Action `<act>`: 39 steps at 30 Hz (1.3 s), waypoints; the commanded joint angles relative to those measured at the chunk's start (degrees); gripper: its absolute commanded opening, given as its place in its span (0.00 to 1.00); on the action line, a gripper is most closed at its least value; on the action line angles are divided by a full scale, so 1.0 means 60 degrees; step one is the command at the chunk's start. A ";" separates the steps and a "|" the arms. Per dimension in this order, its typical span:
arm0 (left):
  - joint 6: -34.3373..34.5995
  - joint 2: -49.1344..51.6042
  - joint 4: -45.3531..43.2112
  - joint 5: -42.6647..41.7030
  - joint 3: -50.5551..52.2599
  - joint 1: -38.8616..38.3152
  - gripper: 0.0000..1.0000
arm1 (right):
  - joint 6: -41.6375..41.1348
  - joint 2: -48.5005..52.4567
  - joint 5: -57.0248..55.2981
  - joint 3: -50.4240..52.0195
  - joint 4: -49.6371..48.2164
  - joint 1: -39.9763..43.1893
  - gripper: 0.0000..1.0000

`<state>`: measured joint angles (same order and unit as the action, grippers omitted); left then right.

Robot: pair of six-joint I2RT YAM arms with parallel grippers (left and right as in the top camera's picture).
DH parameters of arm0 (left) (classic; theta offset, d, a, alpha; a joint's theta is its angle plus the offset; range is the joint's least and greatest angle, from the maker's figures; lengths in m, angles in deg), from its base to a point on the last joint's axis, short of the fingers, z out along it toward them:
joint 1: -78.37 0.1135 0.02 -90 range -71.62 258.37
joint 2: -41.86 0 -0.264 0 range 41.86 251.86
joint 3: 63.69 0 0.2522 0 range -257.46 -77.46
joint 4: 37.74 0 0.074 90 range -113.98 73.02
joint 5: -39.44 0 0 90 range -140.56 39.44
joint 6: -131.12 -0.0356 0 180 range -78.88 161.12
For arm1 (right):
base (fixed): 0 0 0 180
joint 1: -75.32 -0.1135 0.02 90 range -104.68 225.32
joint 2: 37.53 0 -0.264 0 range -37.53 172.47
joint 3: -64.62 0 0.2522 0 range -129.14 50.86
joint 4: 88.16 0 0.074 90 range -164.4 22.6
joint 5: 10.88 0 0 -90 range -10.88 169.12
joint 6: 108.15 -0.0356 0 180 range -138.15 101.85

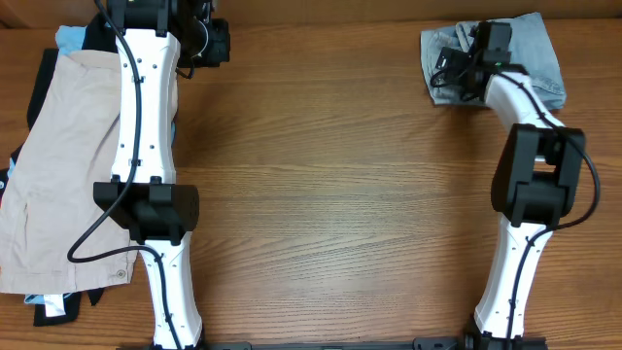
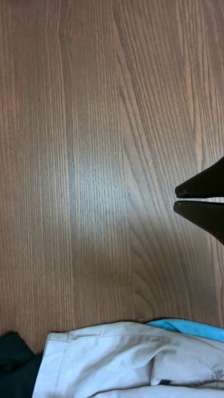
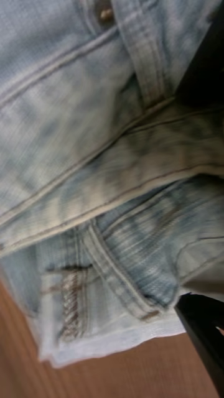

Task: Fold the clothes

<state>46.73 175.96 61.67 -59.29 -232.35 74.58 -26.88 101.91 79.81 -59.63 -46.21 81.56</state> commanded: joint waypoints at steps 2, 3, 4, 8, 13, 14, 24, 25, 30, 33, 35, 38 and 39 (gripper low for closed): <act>0.0033 0.0084 -0.0055 0.0062 -0.0073 -0.0087 0.33 | -0.0022 -0.1552 0.0357 -0.1151 0.1803 0.0240 1.00; 0.0033 0.0084 -0.0055 0.0066 -0.0073 -0.0087 0.47 | -0.0025 -0.1905 0.0364 -0.1399 0.2237 0.0240 1.00; 0.0033 0.0084 -0.0051 0.0066 -0.0073 -0.0087 0.60 | -0.0029 -0.2280 0.0372 -0.1632 0.2645 0.0240 1.00; 0.0025 0.0084 -0.0018 0.0069 -0.0073 -0.0084 1.00 | -0.0029 -0.3810 0.0404 -0.2233 0.3687 0.0215 1.00; 0.0029 0.0084 -0.0036 0.0062 -0.0073 -0.0087 1.00 | -0.0036 -0.5807 0.0841 -0.2284 0.5002 0.0197 1.00; 0.0029 0.0084 -0.0036 0.0062 -0.0073 -0.0084 1.00 | -0.0040 -0.6211 0.0980 -0.2284 0.5344 0.0193 1.00; 0.0033 0.0084 -0.0036 0.0062 -0.0073 -0.0087 1.00 | -0.0102 -0.9562 0.1184 -0.2284 0.7807 0.0197 1.00; 0.0029 0.0084 -0.0036 0.0062 -0.0073 -0.0087 1.00 | -0.0106 -0.9748 0.1180 -0.2284 0.7843 0.0197 1.00; 0.0029 0.0084 -0.0036 0.0062 -0.0073 -0.0087 1.00 | -0.0106 -1.0386 0.1184 -0.2284 0.7876 0.0197 1.00; 0.0029 0.0084 -0.0036 0.0062 -0.0073 -0.0087 1.00 | -0.0102 -1.0469 0.1177 -0.2284 0.7883 0.0197 1.00; 0.0033 0.0084 -0.0036 0.0062 -0.0073 -0.0087 1.00 | -0.0091 -1.0469 0.1096 -0.2284 0.8029 0.0197 1.00; 0.0033 0.0084 -0.0036 0.0062 -0.0073 -0.0087 1.00 | -0.0055 -1.0466 0.1045 -0.2284 0.8335 0.0204 1.00; 0.0029 0.0084 -0.0036 0.0062 -0.0073 -0.0087 1.00 | -0.0007 -1.0495 0.0991 -0.2280 0.8284 0.0204 1.00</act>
<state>46.99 175.98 61.67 -59.27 -232.35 74.58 -27.13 39.03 86.41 -73.38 3.77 82.78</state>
